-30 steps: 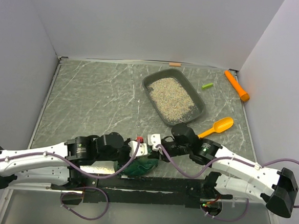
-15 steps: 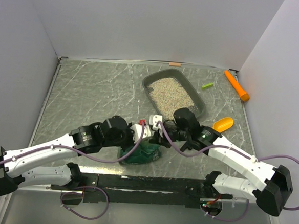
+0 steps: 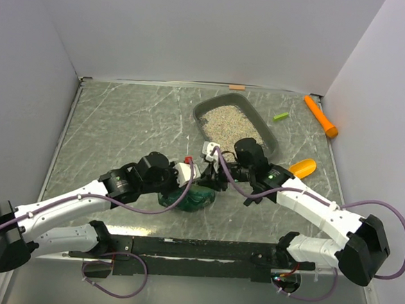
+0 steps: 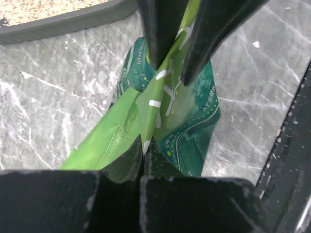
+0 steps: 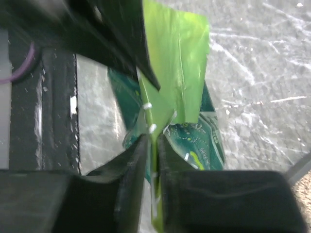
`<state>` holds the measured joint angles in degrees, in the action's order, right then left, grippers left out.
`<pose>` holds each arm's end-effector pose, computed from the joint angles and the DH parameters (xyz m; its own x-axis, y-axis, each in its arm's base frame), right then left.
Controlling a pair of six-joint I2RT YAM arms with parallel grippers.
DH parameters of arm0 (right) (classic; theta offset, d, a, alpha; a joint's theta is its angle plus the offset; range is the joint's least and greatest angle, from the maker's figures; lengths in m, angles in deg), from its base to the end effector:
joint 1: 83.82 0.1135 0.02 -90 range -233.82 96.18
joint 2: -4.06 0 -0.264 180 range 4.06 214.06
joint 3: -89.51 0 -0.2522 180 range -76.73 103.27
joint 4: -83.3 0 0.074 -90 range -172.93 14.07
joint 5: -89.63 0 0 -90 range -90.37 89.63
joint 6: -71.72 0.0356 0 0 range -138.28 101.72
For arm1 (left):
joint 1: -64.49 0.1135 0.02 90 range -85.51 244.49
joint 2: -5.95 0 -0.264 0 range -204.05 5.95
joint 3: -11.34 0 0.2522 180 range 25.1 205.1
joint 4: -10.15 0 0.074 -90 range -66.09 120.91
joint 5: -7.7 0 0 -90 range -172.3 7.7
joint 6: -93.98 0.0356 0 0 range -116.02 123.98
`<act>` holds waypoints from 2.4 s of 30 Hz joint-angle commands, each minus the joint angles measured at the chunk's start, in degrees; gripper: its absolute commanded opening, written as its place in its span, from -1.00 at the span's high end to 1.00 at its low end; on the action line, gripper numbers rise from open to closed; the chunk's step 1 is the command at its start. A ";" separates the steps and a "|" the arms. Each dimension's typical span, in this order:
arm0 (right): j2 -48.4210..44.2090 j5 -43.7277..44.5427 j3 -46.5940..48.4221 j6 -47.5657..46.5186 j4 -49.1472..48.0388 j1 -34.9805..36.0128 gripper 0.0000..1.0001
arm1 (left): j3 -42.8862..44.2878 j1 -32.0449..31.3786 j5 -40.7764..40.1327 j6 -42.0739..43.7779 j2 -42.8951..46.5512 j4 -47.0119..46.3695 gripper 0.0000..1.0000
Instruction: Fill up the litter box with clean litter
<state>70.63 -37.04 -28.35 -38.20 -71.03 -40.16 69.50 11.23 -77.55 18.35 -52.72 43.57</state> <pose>0.1699 0.1916 0.2848 -0.0251 -0.4017 -0.9154 -0.9957 0.0922 -0.0132 0.1327 -0.1827 0.2757 -0.1150 0.5676 -0.8152 0.8963 0.4131 0.1611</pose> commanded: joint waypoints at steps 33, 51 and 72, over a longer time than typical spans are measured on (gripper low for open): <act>-19.37 37.37 -12.95 58.76 15.96 -26.96 -0.15 | 1.65 0.17 -4.23 -1.36 7.70 1.17 0.98; -15.77 40.79 -21.93 70.72 15.26 -27.14 -0.16 | 1.30 -1.77 -4.58 -1.54 6.91 1.35 0.98; -11.63 41.24 -25.70 72.04 8.93 -28.10 0.28 | 1.30 -1.77 -4.58 -1.71 4.97 1.52 0.99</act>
<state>58.61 3.31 -53.11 32.85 -59.56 -67.68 68.19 9.72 -81.75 17.63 -47.26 47.36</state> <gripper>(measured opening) 0.397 0.026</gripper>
